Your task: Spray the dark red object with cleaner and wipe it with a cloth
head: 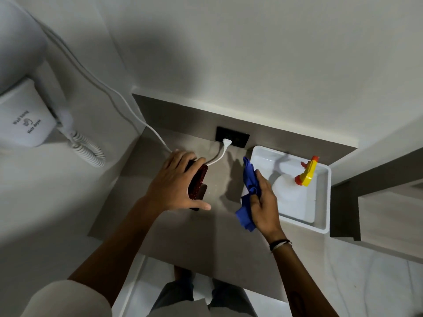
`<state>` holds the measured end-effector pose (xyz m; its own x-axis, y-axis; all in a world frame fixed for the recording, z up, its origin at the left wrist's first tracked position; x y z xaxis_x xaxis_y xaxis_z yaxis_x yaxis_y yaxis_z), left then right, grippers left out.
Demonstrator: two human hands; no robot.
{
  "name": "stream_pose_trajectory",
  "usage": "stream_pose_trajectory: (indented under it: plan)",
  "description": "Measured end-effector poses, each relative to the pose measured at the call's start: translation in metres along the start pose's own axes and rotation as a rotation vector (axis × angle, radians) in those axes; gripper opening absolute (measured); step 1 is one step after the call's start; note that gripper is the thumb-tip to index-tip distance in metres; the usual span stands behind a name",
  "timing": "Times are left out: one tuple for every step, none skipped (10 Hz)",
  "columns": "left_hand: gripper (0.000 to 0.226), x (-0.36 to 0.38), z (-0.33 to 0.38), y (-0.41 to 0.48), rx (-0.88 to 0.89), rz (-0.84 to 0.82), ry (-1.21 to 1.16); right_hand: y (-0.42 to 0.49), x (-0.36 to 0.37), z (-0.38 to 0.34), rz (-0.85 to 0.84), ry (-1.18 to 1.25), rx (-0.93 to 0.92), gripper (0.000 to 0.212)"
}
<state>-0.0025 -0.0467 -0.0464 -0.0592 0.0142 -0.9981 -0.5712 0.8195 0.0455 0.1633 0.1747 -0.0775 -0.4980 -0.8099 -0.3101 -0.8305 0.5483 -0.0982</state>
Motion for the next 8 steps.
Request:
stream_pose_trajectory:
  plan:
    - [0.129, 0.001, 0.003, 0.0, -0.017, -0.016, 0.03, 0.025, -0.004, 0.0, 0.116, -0.113, -0.05, 0.076]
    - [0.116, 0.002, 0.005, 0.001, -0.034, -0.01, 0.054, 0.053, -0.003, 0.012, 0.128, -0.256, -0.007, 0.081]
    - [0.1, 0.004, 0.005, 0.002, -0.052, 0.015, 0.065, 0.078, 0.004, 0.04, -0.049, -0.602, 0.029, 0.085]
    - [0.092, 0.005, 0.006, 0.001, -0.064, 0.016, 0.087, 0.085, 0.016, 0.07, -0.283, -0.863, 0.153, 0.086]
    - [0.091, 0.006, 0.007, 0.002, -0.067, 0.012, 0.092, 0.083, 0.023, 0.084, -0.292, -0.894, 0.182, 0.08]
    - [0.092, 0.006, 0.007, 0.002, -0.06, -0.008, 0.126, 0.083, 0.019, 0.081, -0.325, -0.91, 0.17, 0.087]
    - [0.091, 0.005, 0.006, 0.001, -0.049, -0.01, 0.154, 0.081, 0.008, 0.072, -0.369, -0.902, 0.139, 0.095]
    - [0.092, 0.001, 0.007, 0.002, -0.049, -0.017, 0.15, 0.063, 0.009, 0.052, -0.249, -0.809, -0.055, 0.085]
Point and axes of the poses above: each hand's wrist, its own y-axis towards the middle knuckle, its own x-axis out of the palm, z = x × y, the point moved 1 cm from there along y, towards the middle knuckle, and after that the axes turned 12 degrees about y, right-handed, at the moved point
